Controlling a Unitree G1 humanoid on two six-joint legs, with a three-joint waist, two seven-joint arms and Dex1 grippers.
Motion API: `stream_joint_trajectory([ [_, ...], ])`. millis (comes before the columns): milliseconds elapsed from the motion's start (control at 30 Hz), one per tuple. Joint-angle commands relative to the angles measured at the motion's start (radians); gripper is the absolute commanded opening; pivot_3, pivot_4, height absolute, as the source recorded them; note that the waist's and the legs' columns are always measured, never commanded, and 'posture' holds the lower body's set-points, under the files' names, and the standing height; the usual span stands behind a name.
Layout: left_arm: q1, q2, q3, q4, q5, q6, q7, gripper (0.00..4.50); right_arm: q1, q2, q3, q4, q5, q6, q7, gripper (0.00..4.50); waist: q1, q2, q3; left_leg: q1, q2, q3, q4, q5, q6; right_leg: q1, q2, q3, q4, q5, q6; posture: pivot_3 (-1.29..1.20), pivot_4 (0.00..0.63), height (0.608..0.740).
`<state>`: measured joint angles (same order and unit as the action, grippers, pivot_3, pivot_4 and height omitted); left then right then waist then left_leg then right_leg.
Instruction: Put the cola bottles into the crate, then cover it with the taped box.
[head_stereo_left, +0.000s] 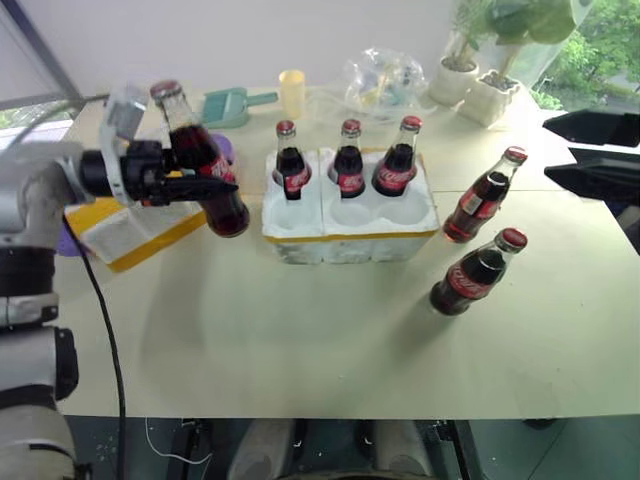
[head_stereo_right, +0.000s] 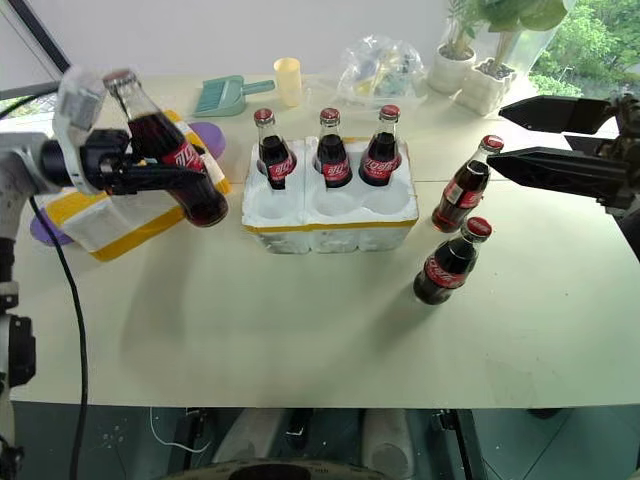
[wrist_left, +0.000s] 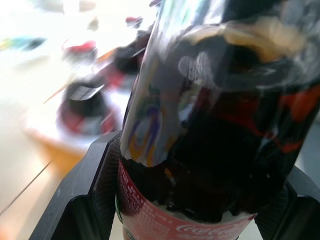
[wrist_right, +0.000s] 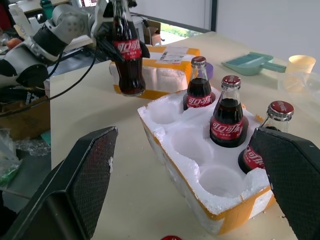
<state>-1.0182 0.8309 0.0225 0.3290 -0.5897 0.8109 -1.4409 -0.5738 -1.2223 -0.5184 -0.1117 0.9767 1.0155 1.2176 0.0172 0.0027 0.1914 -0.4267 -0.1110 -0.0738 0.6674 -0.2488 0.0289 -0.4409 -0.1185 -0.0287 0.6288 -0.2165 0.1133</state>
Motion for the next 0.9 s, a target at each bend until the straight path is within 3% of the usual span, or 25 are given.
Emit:
stream_joint_trajectory([
  [33, -0.152, -0.083, 0.002, 0.087, 0.005, -0.043, 0.007, 2.82, 0.006, 0.004, -0.039, -0.015, 0.012, -0.022, -0.016, 4.50, -0.001, -0.002, 0.001, 0.000, 0.000, -0.001, 0.000, 0.000, 0.000, 0.000, 0.000, 0.000, 0.000, 0.000, 0.001, 0.00, 0.150, 0.740],
  [233, -0.189, -0.196, -0.082, 0.234, 0.130, -0.225, -0.030, 2.82, 0.040, 0.006, -0.074, -0.033, 0.027, -0.011, -0.042, 4.50, -0.016, -0.002, 0.001, 0.001, 0.002, 0.003, -0.001, 0.003, -0.004, -0.002, 0.000, 0.001, 0.001, 0.000, 0.001, 0.00, 0.150, 0.740],
  [433, -0.184, -0.221, -0.118, 0.302, 0.202, -0.314, -0.074, 2.82, 0.086, 0.011, -0.117, -0.055, 0.036, 0.000, -0.073, 4.50, -0.024, -0.003, 0.002, 0.000, 0.002, 0.004, -0.001, 0.002, -0.003, -0.003, 0.000, 0.002, 0.001, 0.000, 0.001, 0.00, 0.150, 0.740],
  [700, -0.115, -0.245, -0.157, 0.264, 0.265, -0.394, -0.099, 2.82, 0.117, 0.024, -0.134, -0.054, 0.036, -0.016, -0.100, 4.50, -0.020, -0.002, 0.002, 0.000, 0.002, 0.004, -0.001, 0.001, -0.001, -0.002, 0.000, 0.002, 0.001, 0.000, 0.001, 0.00, 0.150, 0.740],
  [900, -0.011, -0.290, -0.174, 0.224, 0.334, -0.501, -0.021, 2.82, 0.124, 0.036, -0.114, -0.067, 0.028, -0.033, -0.114, 4.50, -0.007, -0.003, 0.002, 0.000, 0.002, 0.004, 0.000, 0.001, -0.001, -0.002, -0.001, 0.002, 0.001, 0.000, 0.001, 0.00, 0.150, 0.740],
])
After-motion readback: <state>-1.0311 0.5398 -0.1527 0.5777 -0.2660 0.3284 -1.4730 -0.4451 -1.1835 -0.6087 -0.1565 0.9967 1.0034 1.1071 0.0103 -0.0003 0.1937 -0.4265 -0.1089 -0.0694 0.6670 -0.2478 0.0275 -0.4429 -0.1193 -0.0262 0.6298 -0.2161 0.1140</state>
